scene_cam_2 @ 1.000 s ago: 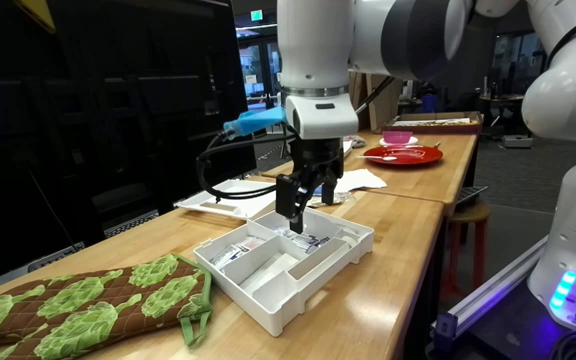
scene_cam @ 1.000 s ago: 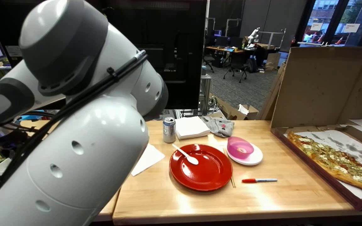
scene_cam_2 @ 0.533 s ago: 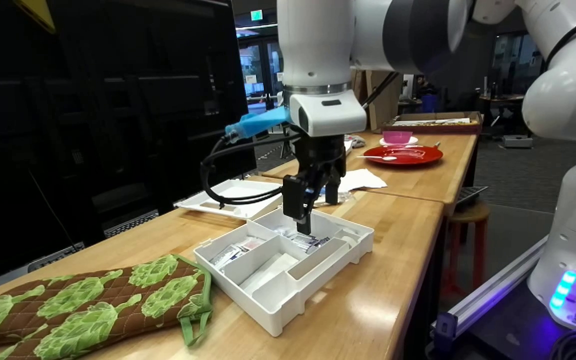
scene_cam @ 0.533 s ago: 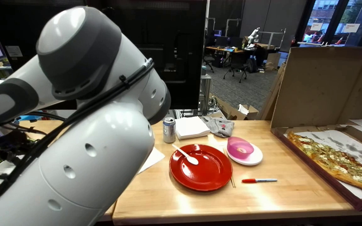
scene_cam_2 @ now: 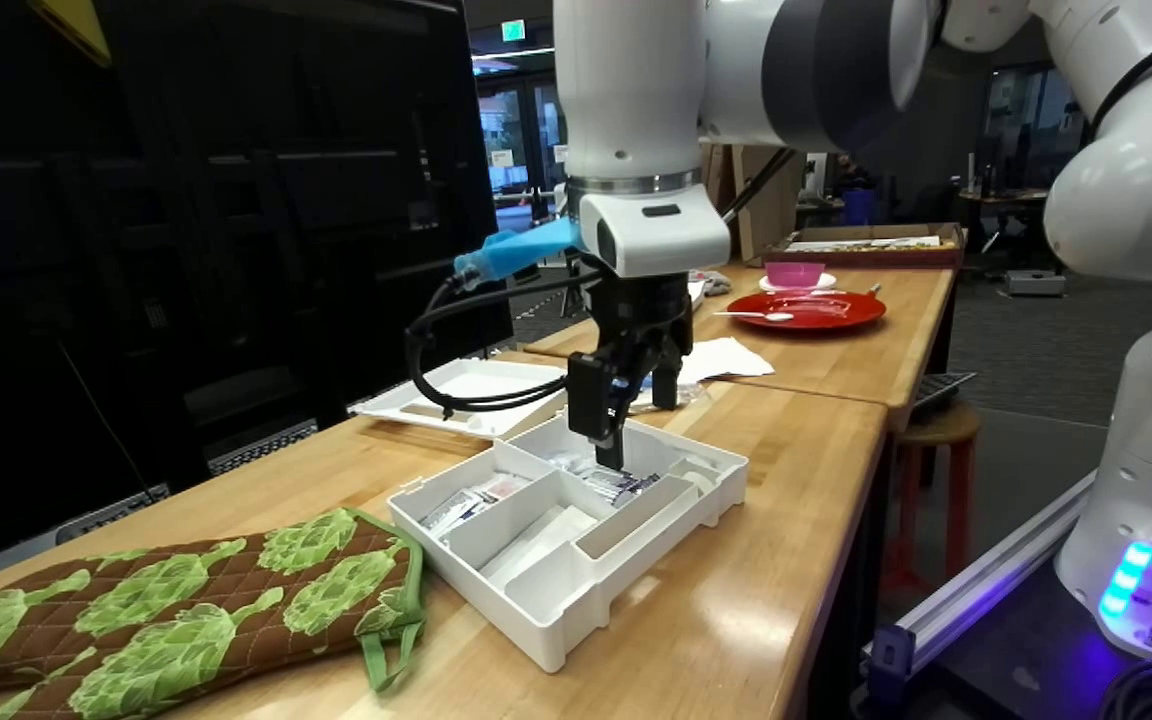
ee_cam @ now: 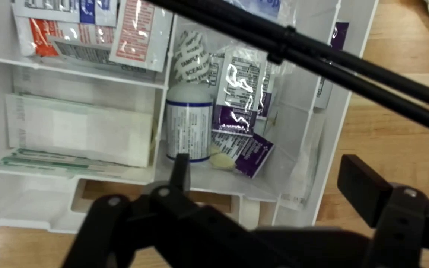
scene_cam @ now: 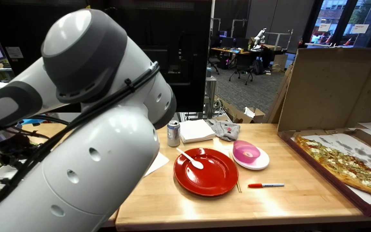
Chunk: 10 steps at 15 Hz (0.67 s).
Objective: Remove the content on the left compartment of the tray and place it on the table to the right
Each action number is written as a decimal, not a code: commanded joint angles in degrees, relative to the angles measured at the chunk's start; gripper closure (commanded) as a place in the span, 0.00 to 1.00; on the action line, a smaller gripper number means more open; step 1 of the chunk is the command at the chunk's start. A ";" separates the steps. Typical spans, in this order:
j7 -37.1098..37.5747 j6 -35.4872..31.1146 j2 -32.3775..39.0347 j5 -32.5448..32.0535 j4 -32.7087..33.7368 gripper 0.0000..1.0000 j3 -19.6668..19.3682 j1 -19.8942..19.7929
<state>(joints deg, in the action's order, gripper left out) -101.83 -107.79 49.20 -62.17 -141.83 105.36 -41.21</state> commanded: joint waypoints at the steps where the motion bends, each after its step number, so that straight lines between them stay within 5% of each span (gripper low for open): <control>1: 1.75 1.22 0.37 -2.05 -0.87 0.00 2.25 -2.24; 10: 2.69 6.71 -0.73 -2.32 1.16 0.00 5.38 -1.13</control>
<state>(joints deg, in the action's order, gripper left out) -101.44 -104.37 49.28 -64.04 -141.43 108.46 -43.26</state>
